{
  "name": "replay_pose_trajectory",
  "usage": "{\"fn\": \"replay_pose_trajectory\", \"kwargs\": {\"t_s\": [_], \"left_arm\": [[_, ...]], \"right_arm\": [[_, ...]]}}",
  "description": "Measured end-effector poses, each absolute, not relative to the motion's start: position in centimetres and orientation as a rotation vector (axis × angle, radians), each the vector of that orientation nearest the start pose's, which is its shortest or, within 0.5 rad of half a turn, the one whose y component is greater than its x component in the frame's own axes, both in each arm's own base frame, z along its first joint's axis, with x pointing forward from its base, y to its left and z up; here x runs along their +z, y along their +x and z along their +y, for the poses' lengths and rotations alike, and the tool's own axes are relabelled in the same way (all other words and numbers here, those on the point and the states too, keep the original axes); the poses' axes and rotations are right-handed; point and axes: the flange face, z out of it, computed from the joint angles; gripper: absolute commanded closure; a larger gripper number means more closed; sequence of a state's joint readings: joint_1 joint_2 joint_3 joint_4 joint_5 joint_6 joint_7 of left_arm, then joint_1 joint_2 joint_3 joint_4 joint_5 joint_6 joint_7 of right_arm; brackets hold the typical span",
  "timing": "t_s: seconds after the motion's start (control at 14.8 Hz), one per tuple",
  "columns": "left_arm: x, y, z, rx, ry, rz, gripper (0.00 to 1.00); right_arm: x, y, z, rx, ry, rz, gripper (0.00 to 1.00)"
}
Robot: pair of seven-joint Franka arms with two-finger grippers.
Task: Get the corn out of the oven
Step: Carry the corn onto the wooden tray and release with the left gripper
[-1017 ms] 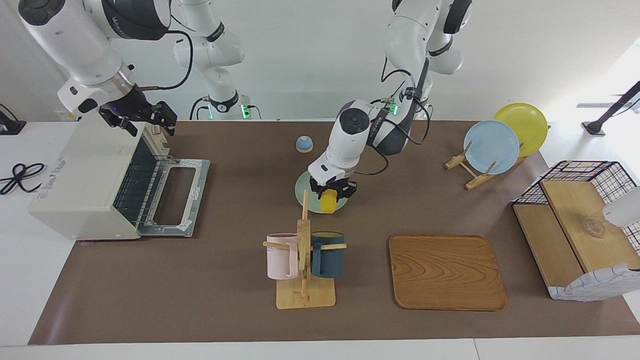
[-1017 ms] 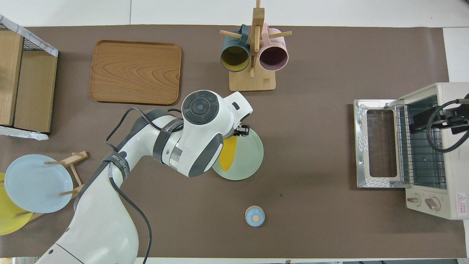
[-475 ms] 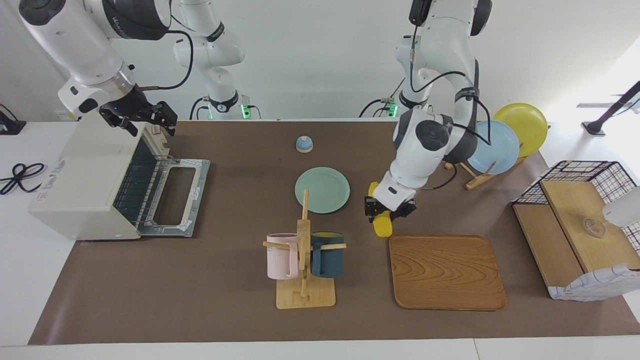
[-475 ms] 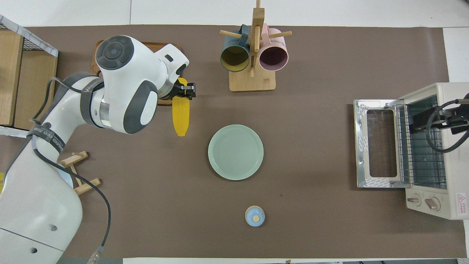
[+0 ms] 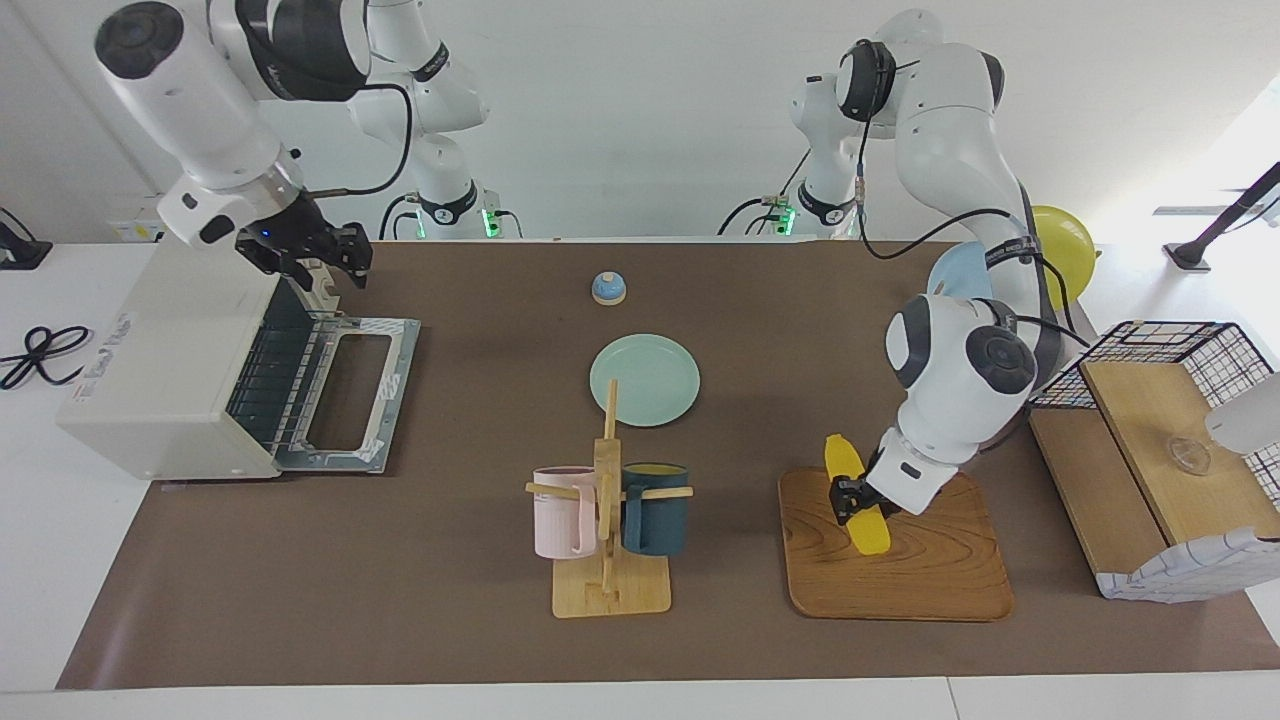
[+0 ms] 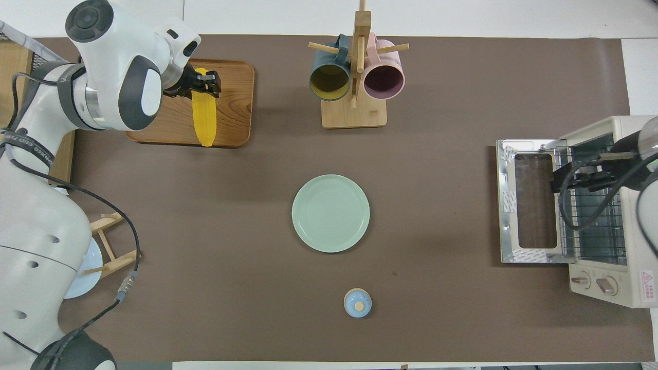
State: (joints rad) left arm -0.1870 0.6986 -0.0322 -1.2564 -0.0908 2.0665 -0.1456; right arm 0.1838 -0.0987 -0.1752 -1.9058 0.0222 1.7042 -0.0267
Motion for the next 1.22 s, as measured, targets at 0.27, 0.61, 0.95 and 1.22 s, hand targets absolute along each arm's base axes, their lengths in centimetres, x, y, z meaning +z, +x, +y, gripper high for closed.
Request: {"fn": "replay_pose_trajectory", "kwargs": {"t_s": [0.27, 0.61, 0.95, 1.22], "left_arm": [[33.3, 75.3, -14.2, -0.186, -3.255, 0.083, 1.00], [31.1, 76.4, -14.1, -0.232, -3.254, 0.110, 1.00], [31.0, 76.4, -14.1, -0.238, -3.248, 0.176, 1.00], [31.0, 76.4, -14.0, -0.241, -3.223, 0.208, 0.00]], "right_arm": [[44.9, 46.4, 2.2, 0.250, -3.083, -0.031, 1.00], [36.7, 45.0, 2.2, 0.208, -3.096, 0.108, 1.00], [33.0, 45.6, 4.0, 0.207, -3.116, 0.060, 1.00], [31.7, 45.3, 3.5, 0.193, -3.117, 0.081, 1.00]]}}
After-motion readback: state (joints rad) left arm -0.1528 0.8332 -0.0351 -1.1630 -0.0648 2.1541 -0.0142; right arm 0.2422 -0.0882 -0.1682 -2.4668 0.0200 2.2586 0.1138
